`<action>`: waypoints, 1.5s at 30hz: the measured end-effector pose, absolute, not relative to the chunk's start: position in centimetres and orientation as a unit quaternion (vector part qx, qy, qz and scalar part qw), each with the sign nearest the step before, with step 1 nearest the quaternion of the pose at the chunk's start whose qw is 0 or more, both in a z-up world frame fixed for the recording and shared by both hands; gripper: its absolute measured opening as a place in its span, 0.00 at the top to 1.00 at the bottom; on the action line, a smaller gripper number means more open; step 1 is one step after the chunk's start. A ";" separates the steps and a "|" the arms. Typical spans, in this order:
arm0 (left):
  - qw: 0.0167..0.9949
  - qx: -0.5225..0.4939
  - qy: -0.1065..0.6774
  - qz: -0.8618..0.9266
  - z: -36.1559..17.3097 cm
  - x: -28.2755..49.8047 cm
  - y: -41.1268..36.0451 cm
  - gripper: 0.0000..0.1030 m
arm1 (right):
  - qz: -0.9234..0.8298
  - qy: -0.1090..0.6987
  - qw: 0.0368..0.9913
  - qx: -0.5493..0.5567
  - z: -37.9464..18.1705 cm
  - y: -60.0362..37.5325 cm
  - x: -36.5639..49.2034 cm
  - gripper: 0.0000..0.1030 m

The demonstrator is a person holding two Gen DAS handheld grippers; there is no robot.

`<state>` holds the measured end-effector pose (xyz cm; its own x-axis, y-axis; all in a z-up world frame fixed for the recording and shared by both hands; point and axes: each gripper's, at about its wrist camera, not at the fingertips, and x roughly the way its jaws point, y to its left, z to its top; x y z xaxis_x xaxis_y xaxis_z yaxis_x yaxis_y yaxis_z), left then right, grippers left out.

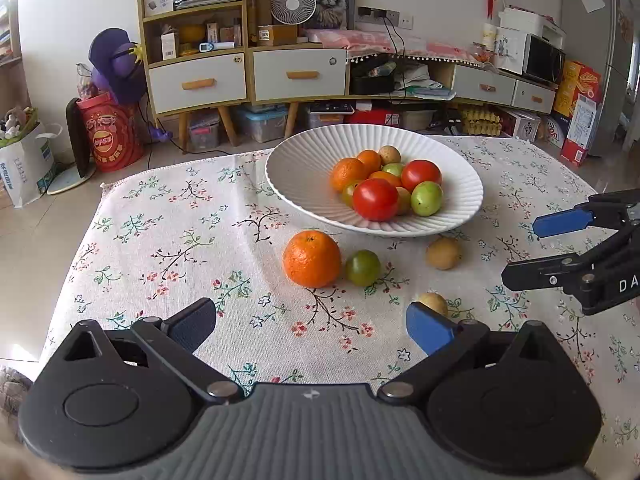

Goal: Organize fruits
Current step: 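Move both open grippers back over the loose fruits, then grasp the dark green lime-like fruit with the left gripper while the right gripper grasps a brown fruit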

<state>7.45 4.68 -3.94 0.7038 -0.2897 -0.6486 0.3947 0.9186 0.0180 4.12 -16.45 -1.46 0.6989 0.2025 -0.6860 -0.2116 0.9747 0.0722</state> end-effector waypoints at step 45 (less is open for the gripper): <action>0.906 0.069 0.363 -0.206 -5.2 12.0 2.9 0.65 | 0.142 0.367 0.918 -0.048 -3.4 -14.7 6.2 0.60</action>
<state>12.03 2.85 -5.25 0.6521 -0.3224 -0.6862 0.4230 0.9058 -0.0237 6.24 -14.67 -3.40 0.6909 0.2257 -0.6869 -0.2966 0.9549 0.0155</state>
